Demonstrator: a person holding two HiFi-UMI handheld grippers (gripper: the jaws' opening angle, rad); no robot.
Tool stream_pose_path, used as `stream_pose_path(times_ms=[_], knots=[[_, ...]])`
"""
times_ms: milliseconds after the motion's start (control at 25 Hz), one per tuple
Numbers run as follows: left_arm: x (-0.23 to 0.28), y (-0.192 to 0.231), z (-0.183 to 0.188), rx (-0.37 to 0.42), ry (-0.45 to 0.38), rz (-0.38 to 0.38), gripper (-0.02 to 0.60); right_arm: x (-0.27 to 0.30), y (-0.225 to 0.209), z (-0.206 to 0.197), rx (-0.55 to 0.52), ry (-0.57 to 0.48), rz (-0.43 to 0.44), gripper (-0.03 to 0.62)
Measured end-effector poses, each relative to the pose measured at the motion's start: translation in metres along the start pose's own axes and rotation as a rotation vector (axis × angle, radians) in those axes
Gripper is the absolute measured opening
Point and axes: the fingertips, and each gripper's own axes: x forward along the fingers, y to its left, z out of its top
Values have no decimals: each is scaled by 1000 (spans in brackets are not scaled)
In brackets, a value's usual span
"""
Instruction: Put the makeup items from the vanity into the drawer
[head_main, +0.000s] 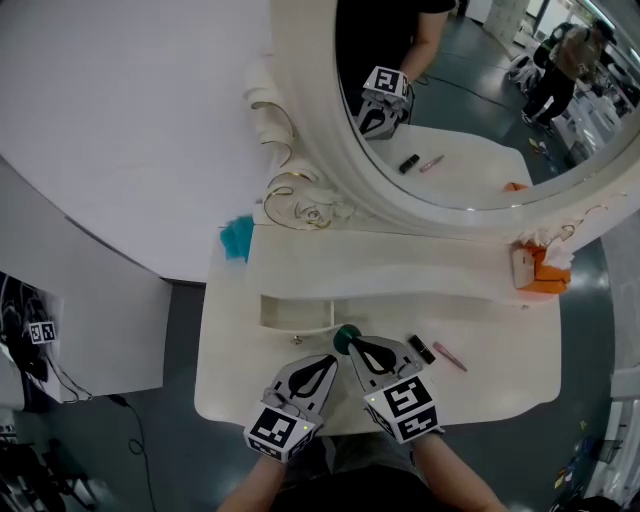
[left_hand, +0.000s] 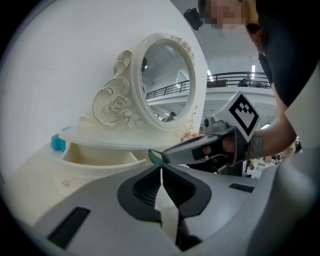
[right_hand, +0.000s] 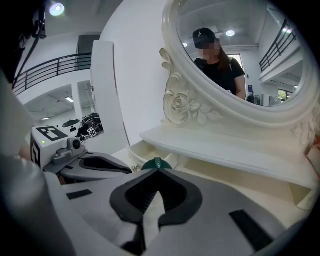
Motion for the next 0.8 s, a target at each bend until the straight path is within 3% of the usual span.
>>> stream_pose_path(times_ms=[800], knots=[[-32,60,9,-28,-29,69,20,54,46,40,-49,7,83,21]])
